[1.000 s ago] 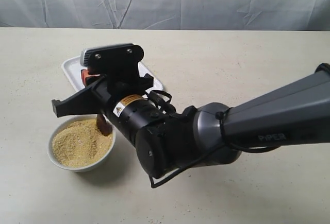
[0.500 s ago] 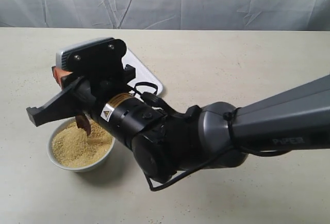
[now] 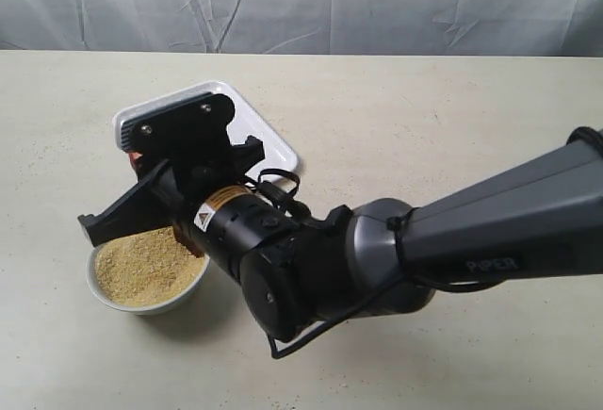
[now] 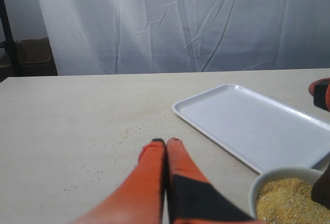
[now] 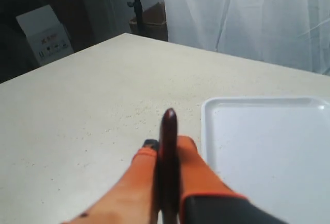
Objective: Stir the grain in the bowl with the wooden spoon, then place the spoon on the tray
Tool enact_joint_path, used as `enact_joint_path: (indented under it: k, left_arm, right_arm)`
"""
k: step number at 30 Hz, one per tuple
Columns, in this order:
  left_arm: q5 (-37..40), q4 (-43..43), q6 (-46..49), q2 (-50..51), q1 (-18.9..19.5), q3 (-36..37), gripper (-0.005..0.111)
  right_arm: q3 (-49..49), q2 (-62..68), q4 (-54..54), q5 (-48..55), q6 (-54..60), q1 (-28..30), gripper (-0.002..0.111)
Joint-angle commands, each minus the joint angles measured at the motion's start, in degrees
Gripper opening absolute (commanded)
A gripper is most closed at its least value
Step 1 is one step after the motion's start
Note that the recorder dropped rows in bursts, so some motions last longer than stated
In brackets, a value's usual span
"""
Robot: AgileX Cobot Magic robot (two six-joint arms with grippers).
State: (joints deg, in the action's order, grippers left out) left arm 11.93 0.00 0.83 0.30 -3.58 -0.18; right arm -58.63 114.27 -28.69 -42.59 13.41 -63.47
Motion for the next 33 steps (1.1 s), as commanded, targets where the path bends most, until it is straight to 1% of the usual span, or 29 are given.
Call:
enact_joint_path:
  k: [1,5,14,19,31,33]
  left_arm:
    - [-0.4,0.0,-0.3,-0.3,0.0,0.2,0.0]
    - [-0.4,0.0,-0.3,-0.3,0.0,0.2,0.0]
    - [-0.4,0.0,-0.3,-0.3,0.0,0.2,0.0]
    - [-0.4,0.0,-0.3,-0.3,0.0,0.2,0.0]
    - [-0.4,0.0,-0.3,-0.3,0.0,0.2,0.0]
    - [-0.4,0.0,-0.3,-0.3,0.0,0.2,0.0]
  right_arm:
    - [0.0,0.3,4.5,0.3,-4.1,-0.3,-0.001]
    - [0.0,-0.2,8.4,-3.4,-4.1,-0.6,-0.001]
    - [0.0,-4.8,9.2,-4.3,-4.4,-0.6,-0.001]
    - [0.0,-5.4,9.4,-3.5,-10.9,-0.6,-0.001]
    - [0.0,1.3,9.2,-2.5,-11.8,-0.6,-0.001]
    - [0.0,1.6,7.3,-2.5,-11.2,-0.5,-0.001]
